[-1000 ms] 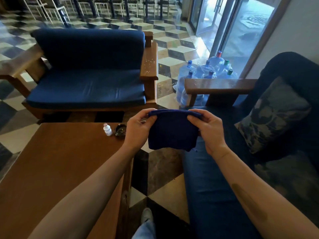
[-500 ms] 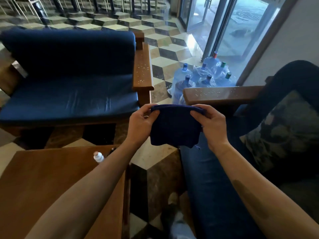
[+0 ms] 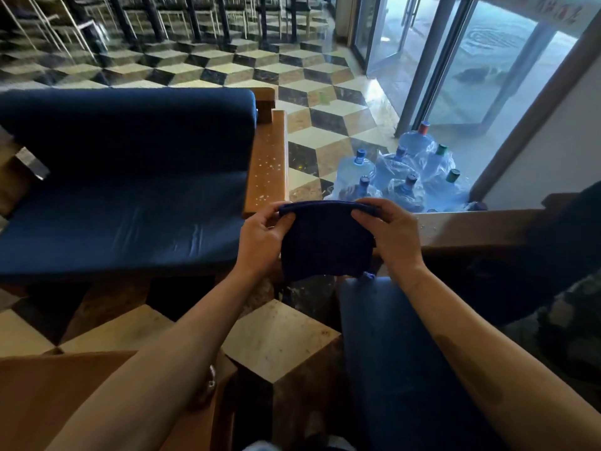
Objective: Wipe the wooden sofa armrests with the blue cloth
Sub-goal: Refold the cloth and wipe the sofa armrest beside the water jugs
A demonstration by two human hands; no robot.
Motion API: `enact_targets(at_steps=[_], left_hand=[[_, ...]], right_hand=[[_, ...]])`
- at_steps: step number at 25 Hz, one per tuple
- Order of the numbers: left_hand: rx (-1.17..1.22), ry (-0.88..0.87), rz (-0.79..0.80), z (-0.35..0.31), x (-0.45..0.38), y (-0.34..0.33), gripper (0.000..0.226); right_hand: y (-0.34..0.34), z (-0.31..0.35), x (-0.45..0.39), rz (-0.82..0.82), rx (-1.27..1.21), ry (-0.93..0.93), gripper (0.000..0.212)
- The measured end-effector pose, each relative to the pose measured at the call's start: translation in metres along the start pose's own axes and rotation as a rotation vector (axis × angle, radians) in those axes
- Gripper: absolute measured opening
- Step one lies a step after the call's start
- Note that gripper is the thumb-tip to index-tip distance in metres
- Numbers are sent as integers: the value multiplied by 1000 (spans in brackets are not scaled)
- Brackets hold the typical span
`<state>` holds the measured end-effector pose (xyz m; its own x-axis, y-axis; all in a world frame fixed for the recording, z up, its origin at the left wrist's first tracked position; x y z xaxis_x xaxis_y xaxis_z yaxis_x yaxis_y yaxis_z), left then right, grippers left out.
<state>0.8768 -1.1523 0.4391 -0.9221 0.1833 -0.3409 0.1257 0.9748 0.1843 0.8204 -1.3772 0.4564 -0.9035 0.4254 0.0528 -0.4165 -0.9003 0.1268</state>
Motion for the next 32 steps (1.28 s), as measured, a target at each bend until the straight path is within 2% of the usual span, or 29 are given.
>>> enact_targets(at_steps=[8, 16, 20, 24, 32], left_hand=[[17, -8, -14, 50, -129, -7, 19], [54, -22, 39, 109, -278, -10, 30], [90, -15, 88, 128, -350, -22, 27], [111, 17, 155, 143, -400, -52, 19], [82, 21, 212, 159, -485, -134, 21]], right_hand=[[-35, 8, -131, 16, 20, 16, 26], [-78, 14, -272, -93, 42, -15, 31], [-88, 16, -331, -181, 21, -42, 29], [-78, 8, -379, -254, -13, -89, 27], [-23, 7, -462, -320, -65, -70, 27]])
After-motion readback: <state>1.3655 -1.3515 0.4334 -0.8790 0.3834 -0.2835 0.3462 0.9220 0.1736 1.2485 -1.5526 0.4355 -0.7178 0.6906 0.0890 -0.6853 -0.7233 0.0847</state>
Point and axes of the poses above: each hand's wrist, its own x-axis away from the middle knuckle, its own y-axis out of the back of the hand, z = x × y, the point moved 6 cm from there along -x, towards the middle knuckle, and after that the axes turned 10 degrees about -y, right-handed, at the moved point
